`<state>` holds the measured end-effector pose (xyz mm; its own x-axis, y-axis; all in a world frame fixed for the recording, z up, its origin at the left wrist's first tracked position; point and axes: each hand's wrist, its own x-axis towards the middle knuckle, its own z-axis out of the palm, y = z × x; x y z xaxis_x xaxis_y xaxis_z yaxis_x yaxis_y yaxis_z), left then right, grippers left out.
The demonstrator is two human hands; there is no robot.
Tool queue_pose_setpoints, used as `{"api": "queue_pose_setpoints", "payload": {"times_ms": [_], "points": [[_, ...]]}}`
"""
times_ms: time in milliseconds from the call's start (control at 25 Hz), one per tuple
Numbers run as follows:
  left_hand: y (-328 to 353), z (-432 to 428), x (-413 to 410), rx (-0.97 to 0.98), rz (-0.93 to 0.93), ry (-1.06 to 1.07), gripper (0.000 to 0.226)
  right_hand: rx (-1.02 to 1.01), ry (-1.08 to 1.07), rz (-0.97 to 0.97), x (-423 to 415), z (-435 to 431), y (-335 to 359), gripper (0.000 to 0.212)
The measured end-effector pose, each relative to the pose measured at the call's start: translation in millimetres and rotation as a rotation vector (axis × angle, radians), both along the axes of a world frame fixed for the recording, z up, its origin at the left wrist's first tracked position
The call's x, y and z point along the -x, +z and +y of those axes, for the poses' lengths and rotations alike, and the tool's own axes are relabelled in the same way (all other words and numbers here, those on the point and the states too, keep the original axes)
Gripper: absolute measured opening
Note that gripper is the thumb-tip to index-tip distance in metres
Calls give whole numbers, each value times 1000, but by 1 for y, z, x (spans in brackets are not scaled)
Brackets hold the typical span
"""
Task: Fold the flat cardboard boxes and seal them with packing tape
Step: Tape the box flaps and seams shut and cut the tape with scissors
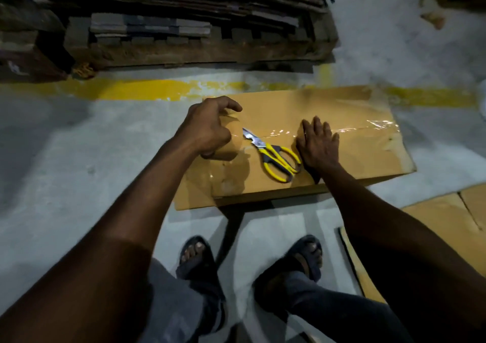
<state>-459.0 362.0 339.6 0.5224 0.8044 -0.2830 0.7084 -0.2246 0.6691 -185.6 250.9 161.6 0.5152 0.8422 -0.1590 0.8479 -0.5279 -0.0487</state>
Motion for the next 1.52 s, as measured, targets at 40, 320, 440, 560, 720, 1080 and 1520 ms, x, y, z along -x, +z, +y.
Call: {"api": "queue_pose_setpoints", "payload": {"times_ms": [40, 320, 440, 560, 720, 1080, 1520], "points": [[0, -3, -7, 24, -11, 0, 67, -29, -31, 14, -13, -10, 0, 56], [-10, -9, -54, -6, 21, 31, 68, -122, 459, 35, 55, -14, 14, 84], [-15, -16, -73, 0, 63, -13, 68, -118, 409, -31, 42, -10, 18, 73], [-17, -24, -86, -7, 68, -38, 68, -240, 219, -43, -18, -17, 11, 53], [-20, -30, -96, -12, 75, -67, 66, -158, -259, 46, -119, -34, 3, 60], [-19, -32, -96, -19, 19, -98, 64, 43, -333, -10, -142, -47, 13, 54], [-25, -37, -71, 234, -89, -70, 42, -66, 42, 90, 40, -29, 17, 50]]}}
